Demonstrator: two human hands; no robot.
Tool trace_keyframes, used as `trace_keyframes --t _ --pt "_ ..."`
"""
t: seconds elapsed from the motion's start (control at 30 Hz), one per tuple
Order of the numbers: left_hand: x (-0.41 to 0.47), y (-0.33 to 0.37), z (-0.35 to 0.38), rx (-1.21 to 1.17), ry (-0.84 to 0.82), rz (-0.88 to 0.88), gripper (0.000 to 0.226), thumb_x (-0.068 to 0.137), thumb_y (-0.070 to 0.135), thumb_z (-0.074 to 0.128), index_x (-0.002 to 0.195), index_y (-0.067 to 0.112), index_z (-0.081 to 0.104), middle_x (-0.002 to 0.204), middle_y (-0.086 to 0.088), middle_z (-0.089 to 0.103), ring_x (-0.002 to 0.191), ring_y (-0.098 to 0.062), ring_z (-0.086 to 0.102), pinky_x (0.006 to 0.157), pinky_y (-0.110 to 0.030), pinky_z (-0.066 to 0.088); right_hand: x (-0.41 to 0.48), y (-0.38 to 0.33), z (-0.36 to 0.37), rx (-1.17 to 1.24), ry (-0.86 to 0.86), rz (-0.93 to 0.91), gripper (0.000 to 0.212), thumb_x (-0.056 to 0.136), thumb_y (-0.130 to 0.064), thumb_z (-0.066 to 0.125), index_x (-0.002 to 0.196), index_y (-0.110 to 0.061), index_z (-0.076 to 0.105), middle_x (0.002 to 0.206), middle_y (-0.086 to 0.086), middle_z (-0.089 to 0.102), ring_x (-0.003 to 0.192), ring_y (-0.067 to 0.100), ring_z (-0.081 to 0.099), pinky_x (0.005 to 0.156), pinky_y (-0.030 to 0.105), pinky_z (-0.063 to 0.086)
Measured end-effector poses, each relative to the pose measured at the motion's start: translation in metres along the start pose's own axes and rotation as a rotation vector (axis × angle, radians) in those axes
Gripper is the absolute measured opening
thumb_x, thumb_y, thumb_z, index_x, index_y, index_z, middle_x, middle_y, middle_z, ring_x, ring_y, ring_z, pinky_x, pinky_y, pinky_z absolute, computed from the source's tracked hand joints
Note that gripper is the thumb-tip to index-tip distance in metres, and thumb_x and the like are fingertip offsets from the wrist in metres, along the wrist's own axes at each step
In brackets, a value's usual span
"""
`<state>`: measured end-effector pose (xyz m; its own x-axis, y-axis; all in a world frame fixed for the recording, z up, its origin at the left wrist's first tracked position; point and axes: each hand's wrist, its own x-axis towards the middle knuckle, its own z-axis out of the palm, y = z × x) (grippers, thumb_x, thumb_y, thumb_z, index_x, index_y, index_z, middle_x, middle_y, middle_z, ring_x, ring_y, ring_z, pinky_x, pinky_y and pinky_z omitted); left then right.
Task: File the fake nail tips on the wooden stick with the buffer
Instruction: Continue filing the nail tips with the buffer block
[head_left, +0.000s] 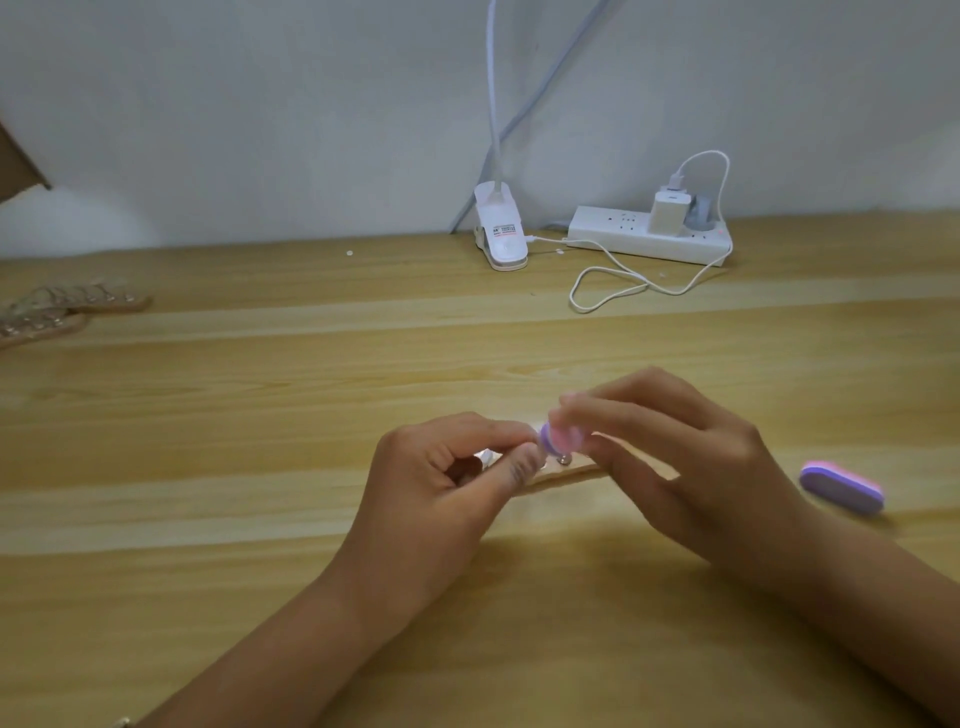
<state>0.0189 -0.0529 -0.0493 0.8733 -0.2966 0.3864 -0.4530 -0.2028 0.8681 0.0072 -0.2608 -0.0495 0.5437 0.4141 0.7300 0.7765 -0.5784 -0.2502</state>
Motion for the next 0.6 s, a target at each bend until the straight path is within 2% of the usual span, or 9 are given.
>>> trace_keyframes --t 0.07,0.13,0.2,0.3,0.37,0.5,0.6 --pt "-0.001 0.001 0.001 -0.035 -0.011 -0.012 0.008 0.084 0.018 0.073 0.089 0.019 0.079 0.079 0.001 0.074 0.056 -0.025 0.06 0.05 -0.038 0.047 -0.002 -0.004 0.002 0.004 0.003 -0.008 0.018 0.094 0.004 0.063 0.108 0.0 0.074 0.106 0.005 0.067 0.097 0.02 0.066 0.085 0.03 0.053" --pt "-0.001 0.0 0.002 -0.077 -0.011 -0.025 0.012 0.084 0.019 0.07 0.091 0.017 0.079 0.082 -0.002 0.075 0.065 -0.04 0.063 0.054 -0.05 0.051 -0.005 -0.01 0.007 0.008 -0.021 -0.067 0.019 0.094 0.005 0.062 0.107 -0.002 0.075 0.107 0.006 0.068 0.1 0.021 0.066 0.088 0.028 0.051" --pt "-0.001 0.0 0.001 -0.096 -0.001 -0.041 0.012 0.084 0.018 0.069 0.09 0.017 0.079 0.083 -0.004 0.075 0.071 -0.046 0.064 0.059 -0.055 0.052 -0.003 -0.006 0.006 -0.014 -0.027 -0.069 0.019 0.093 0.006 0.064 0.107 -0.001 0.075 0.107 0.006 0.067 0.099 0.023 0.066 0.087 0.03 0.052" --pt "-0.001 0.0 0.0 -0.096 -0.006 -0.06 0.011 0.085 0.019 0.068 0.087 0.021 0.078 0.082 -0.004 0.075 0.069 -0.048 0.062 0.061 -0.06 0.051 -0.001 0.0 0.002 -0.016 0.009 -0.001 0.018 0.092 0.005 0.064 0.107 0.001 0.073 0.104 0.005 0.067 0.094 0.021 0.066 0.083 0.032 0.053" --pt "-0.001 -0.001 0.001 -0.126 -0.019 -0.07 0.012 0.086 0.018 0.066 0.088 0.018 0.078 0.083 -0.008 0.074 0.072 -0.049 0.062 0.063 -0.062 0.051 -0.004 -0.007 0.006 0.01 -0.004 -0.027 0.019 0.094 0.003 0.062 0.109 -0.001 0.074 0.107 0.004 0.066 0.098 0.021 0.066 0.086 0.029 0.052" --pt "0.0 -0.002 0.001 -0.126 -0.046 -0.068 0.013 0.088 0.012 0.065 0.091 0.012 0.078 0.084 -0.005 0.075 0.079 -0.031 0.071 0.07 -0.051 0.056 -0.003 -0.005 0.003 -0.01 -0.01 -0.039 0.017 0.095 -0.001 0.063 0.108 -0.001 0.073 0.105 0.009 0.069 0.099 0.019 0.066 0.088 0.029 0.052" --pt "0.0 -0.001 0.001 -0.157 -0.066 -0.061 0.012 0.089 0.008 0.066 0.091 0.007 0.078 0.083 -0.007 0.075 0.081 -0.022 0.072 0.071 -0.029 0.058 -0.002 -0.005 0.001 0.002 0.017 0.015 0.017 0.095 -0.003 0.062 0.108 0.0 0.073 0.102 0.008 0.068 0.095 0.021 0.067 0.085 0.031 0.053"
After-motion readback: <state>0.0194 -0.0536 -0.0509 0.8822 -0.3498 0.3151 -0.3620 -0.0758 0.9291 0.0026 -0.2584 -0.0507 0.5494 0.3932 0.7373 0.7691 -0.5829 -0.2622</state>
